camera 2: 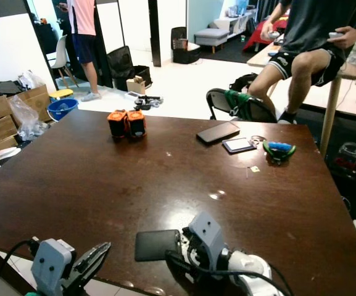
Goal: Hang keys on a hook
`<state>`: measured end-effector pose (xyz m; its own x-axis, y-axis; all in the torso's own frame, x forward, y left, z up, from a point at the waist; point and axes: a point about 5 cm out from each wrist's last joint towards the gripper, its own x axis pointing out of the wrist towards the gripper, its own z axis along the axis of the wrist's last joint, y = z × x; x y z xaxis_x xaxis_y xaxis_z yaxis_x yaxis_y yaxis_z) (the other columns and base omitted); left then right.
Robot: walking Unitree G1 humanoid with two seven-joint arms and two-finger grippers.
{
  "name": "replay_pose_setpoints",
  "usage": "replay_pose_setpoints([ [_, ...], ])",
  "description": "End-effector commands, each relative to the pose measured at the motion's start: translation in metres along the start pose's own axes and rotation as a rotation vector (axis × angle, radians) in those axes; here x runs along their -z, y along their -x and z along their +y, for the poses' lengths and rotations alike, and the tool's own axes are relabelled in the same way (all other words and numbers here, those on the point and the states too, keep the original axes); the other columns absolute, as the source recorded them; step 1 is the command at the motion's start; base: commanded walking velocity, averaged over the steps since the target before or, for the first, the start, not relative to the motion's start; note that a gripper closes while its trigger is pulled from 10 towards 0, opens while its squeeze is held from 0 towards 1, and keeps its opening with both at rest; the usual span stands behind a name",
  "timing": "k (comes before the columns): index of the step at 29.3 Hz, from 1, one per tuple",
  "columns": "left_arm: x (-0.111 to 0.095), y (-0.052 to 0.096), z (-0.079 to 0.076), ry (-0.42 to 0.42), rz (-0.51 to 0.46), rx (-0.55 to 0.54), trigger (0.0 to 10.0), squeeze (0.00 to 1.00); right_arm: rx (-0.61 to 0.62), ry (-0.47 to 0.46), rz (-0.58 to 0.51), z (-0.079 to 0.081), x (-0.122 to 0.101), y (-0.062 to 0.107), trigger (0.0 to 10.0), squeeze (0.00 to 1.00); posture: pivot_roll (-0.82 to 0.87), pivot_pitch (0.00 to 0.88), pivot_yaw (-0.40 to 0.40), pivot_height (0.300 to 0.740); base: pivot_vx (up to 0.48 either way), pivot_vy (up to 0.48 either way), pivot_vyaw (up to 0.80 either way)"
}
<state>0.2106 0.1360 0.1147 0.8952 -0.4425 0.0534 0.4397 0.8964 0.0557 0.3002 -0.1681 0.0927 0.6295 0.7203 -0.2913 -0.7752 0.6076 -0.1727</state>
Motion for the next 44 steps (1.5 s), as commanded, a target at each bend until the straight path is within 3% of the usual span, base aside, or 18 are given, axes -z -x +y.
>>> replay_pose_setpoints([
  [1,0.005,0.002,0.0,0.003,0.033,-0.005,10.0,0.0,-0.026,-0.001,0.004,0.004,0.002,-0.004,3.1,0.0,0.0,0.01,0.161,0.74,0.0,0.0,0.0],
  [2,0.005,0.002,0.001,0.0,0.034,-0.007,10.0,0.0,-0.027,0.0,0.004,0.004,0.001,-0.005,0.0,0.0,0.01,0.016,0.161,0.74,0.0,0.0,0.0],
  [23,0.006,0.0,0.003,-0.011,0.041,-0.022,10.0,0.0,-0.021,0.015,-0.006,0.001,-0.001,-0.009,0.0,0.0,0.01,0.016,0.161,0.74,0.0,0.0,0.0],
  [31,0.006,0.0,0.005,-0.014,0.041,-0.038,10.0,0.0,0.066,-0.028,-0.11,-0.011,-0.014,-0.009,0.0,0.0,0.01,0.016,0.16,0.74,0.0,0.0,0.0],
  [38,0.006,-0.001,0.005,-0.013,0.04,-0.041,10.0,0.0,0.075,-0.033,-0.122,-0.013,-0.017,-0.01,0.0,0.0,0.01,0.016,0.161,0.74,0.0,0.0,0.0],
  [39,0.006,-0.001,0.005,-0.014,0.041,-0.04,10.0,0.0,0.062,-0.027,-0.108,-0.011,-0.015,-0.011,4.7,0.0,0.01,0.016,0.161,0.74,0.0,0.0,0.0],
  [40,0.006,-0.001,0.005,-0.014,0.042,-0.039,10.0,0.0,0.05,-0.025,-0.102,-0.01,-0.015,-0.012,10.0,0.1,0.01,0.016,0.161,0.74,0.0,0.0,0.0],
  [41,0.006,-0.001,0.005,-0.014,0.042,-0.039,10.0,0.0,0.05,-0.025,-0.102,-0.01,-0.015,-0.012,10.0,0.1,0.01,0.016,0.161,0.74,0.0,0.0,0.0],
  [42,0.006,-0.001,0.005,-0.015,0.042,-0.04,10.0,0.0,0.044,-0.022,-0.099,-0.009,-0.014,-0.013,10.0,0.89,0.01,0.016,0.161,0.74,0.0,0.0,0.0],
  [44,0.006,-0.001,0.005,-0.015,0.042,-0.04,10.0,0.0,0.041,-0.021,-0.097,-0.008,-0.014,-0.013,10.0,0.89,0.01,0.016,0.161,0.74,0.0,0.0,0.0],
])
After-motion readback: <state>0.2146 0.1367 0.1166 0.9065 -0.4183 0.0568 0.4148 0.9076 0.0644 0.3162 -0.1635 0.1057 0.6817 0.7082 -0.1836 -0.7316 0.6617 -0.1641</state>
